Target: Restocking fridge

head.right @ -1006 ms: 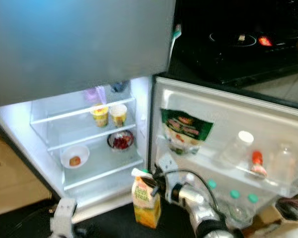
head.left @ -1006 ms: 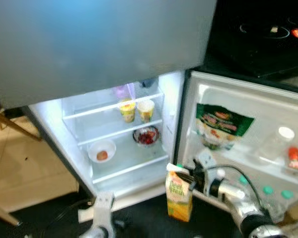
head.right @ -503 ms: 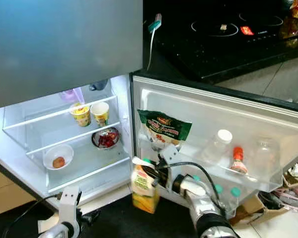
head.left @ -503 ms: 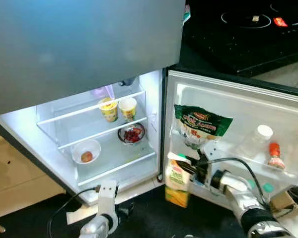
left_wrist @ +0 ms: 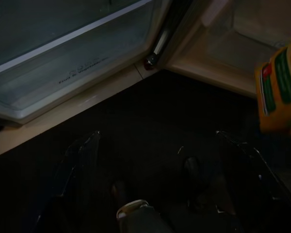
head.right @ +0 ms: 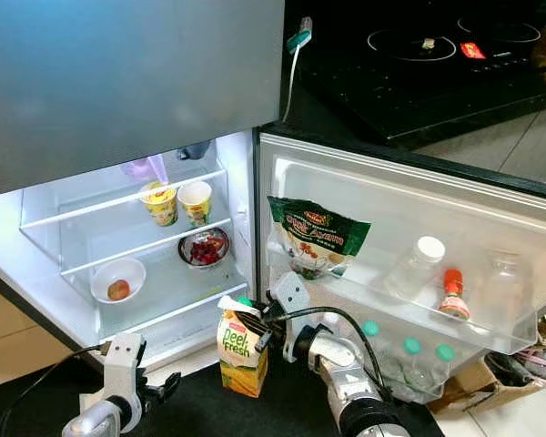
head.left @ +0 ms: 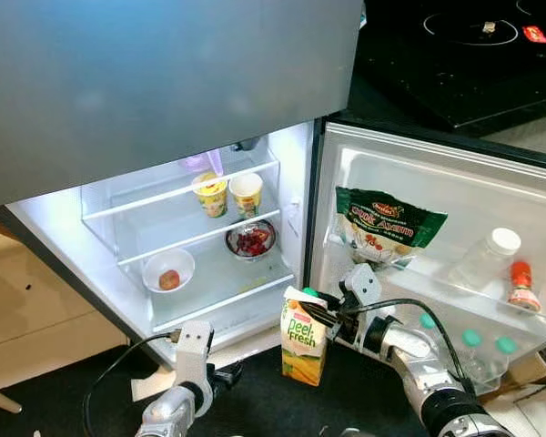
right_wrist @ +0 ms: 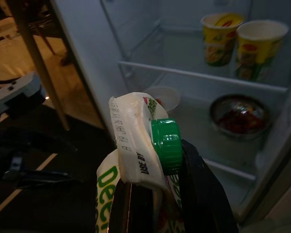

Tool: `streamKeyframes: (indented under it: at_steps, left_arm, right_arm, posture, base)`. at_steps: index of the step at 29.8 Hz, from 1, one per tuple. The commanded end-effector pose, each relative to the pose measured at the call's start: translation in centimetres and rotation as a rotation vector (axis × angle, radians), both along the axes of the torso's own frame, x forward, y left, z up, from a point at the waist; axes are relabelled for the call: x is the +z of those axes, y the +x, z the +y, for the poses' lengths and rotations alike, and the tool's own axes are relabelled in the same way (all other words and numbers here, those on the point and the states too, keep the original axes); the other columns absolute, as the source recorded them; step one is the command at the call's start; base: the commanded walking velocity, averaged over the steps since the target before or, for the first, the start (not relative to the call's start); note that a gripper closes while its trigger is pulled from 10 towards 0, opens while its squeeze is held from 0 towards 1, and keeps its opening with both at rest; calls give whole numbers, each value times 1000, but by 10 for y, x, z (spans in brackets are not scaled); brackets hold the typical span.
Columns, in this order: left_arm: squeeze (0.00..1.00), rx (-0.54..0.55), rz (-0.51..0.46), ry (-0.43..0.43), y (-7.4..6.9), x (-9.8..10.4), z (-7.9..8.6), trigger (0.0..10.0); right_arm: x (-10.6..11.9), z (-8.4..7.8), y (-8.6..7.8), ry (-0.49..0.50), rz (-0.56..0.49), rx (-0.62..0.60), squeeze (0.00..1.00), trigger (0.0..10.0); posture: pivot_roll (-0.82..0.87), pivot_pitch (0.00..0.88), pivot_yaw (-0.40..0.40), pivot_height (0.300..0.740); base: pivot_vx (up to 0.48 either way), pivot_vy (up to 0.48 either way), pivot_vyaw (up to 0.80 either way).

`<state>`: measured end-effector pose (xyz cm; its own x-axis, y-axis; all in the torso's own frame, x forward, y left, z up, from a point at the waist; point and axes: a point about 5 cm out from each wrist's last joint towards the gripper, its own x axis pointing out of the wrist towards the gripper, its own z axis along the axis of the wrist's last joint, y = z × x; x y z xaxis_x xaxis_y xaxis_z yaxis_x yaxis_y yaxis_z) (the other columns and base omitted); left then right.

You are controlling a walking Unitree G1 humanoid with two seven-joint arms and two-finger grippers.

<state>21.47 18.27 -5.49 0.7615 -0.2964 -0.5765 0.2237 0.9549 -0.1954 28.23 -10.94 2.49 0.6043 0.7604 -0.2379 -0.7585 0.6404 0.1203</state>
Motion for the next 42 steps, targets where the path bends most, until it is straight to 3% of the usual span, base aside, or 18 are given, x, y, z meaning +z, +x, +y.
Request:
streamKeyframes:
  at_steps: [1, 14, 25, 42]
  left_arm:
    - [0, -2, -14, 18, 1, 2, 8, 10000]
    - [0, -41, -72, 5, 14, 13, 6, 10000]
    - [0, -52, -81, 12, 13, 13, 9, 10000]
    - [0, -65, -140, 4, 20, 21, 10, 10000]
  right_arm:
    - [6, 1, 2, -6, -55, 6, 0, 10000]
    - [22, -6, 14, 0, -186, -114, 0, 10000]
    - [29, -8, 16, -24, -314, -231, 0, 10000]
    - [46, -14, 29, -12, -398, -329, 0, 10000]
  posture:
    - [-27, 76, 33, 705]
    - [-23, 71, 41, 655]
    - [-17, 101, 53, 620]
    - [-7, 137, 63, 565]
  base:
    - [0, 0, 0]
    - [0, 0, 0]
    - [0, 0, 0]
    - [0, 0, 0]
